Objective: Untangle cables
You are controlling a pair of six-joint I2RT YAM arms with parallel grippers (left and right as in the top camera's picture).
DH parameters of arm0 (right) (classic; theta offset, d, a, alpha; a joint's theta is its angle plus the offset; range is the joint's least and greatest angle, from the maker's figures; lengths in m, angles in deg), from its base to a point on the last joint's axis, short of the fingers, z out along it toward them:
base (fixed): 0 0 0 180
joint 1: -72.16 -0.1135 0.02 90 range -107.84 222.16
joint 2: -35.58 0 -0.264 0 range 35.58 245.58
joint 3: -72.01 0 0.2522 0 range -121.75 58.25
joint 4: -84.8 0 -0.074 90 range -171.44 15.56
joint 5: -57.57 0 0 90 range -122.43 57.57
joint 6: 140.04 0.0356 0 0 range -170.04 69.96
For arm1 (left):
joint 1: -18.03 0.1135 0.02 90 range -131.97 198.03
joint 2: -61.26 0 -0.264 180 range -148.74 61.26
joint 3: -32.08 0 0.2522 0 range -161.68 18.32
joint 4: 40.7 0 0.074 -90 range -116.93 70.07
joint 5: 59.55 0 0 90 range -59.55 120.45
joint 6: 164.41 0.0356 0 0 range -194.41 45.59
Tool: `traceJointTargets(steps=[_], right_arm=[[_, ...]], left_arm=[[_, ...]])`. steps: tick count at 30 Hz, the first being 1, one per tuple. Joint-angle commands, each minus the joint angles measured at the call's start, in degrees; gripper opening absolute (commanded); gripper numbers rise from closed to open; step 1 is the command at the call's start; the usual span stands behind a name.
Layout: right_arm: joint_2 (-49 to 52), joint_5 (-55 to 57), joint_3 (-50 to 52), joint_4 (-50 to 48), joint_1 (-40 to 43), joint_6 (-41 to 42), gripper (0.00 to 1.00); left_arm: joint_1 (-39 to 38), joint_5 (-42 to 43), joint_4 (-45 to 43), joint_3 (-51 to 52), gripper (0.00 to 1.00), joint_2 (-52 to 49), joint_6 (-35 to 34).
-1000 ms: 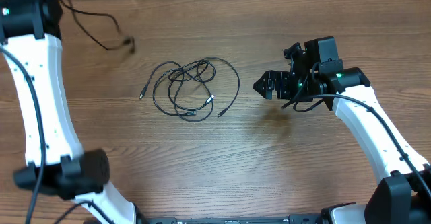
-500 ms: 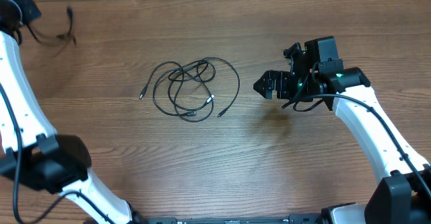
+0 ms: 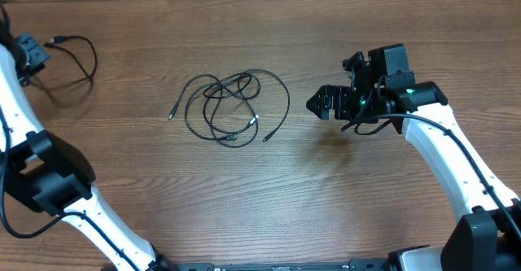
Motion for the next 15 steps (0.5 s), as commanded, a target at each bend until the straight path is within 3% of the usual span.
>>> traceJointTargets(steps=[1,5,8,10,11,12,13,15], right_arm=[[-0.3,0.6,-0.3,-0.3,-0.2,0.1,1.00],[-0.3,0.6,-0.3,-0.3,-0.2,0.1,1.00],[-0.3,0.6,-0.3,-0.3,-0.2,0.1,1.00],[-0.3,0.6,-0.3,-0.3,-0.2,0.1,1.00],[-0.3,0.6,-0.3,-0.3,-0.2,0.1,1.00],[-0.3,0.6,-0.3,-0.3,-0.2,0.1,1.00],[-0.3,0.6,-0.3,-0.3,-0.2,0.1,1.00],[-0.3,0.6,-0.3,-0.3,-0.2,0.1,1.00]], left_arm=[[1.0,-1.0,1.4,-0.4,0.60,1.4,-2.0],[1.4,-1.0,2.1,-0.4,0.86,1.4,-2.3],[1.4,-0.4,2.8,-0.8,0.87,1.5,-2.3],[1.4,2.6,3.5,-1.2,0.75,1.5,-2.2],[1.4,5.6,3.9,-1.4,0.59,1.5,-2.2],[1.3,8.7,4.4,-1.6,0.20,1.6,-1.7],[1.3,12.4,4.8,-1.6,0.08,1.6,-0.9],[1.0,17.3,6.1,-1.6,0.04,1.6,0.1]])
